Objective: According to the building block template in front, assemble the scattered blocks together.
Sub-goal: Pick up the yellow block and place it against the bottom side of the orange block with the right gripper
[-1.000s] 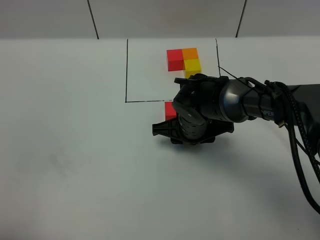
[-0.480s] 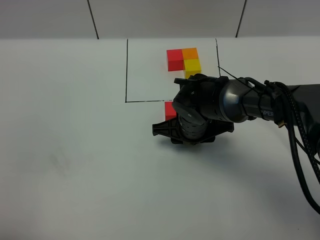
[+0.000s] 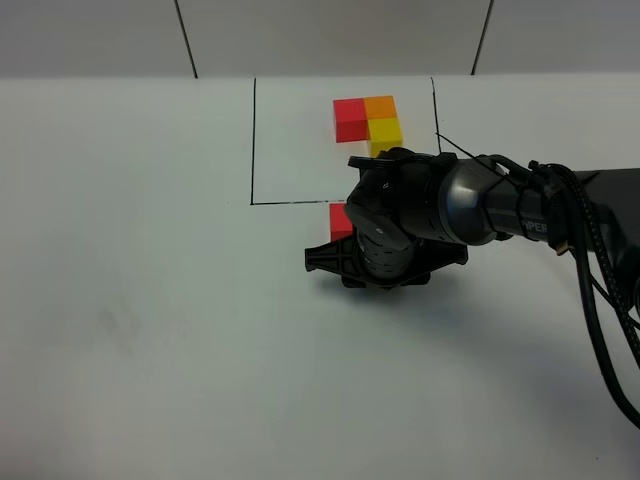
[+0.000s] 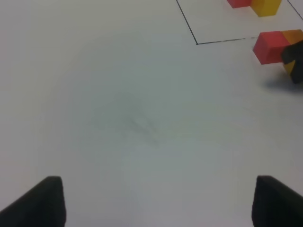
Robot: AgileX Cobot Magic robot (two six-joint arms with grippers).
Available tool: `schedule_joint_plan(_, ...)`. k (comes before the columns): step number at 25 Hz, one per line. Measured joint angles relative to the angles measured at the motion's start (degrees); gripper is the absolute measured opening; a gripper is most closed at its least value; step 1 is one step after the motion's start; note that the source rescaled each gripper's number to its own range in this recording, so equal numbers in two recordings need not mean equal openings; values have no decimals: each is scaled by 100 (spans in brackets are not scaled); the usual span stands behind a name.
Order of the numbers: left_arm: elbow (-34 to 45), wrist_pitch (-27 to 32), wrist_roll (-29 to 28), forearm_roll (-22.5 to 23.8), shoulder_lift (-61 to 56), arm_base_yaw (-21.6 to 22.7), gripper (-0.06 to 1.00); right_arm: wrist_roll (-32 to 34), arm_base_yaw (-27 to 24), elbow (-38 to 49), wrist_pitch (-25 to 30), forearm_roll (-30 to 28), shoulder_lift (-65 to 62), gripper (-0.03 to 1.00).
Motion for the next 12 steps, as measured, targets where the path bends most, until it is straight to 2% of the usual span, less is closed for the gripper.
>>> schedule_joint_plan(12, 0, 0, 0, 0, 0, 0, 74, 0, 0, 0, -44, -31, 6, 2)
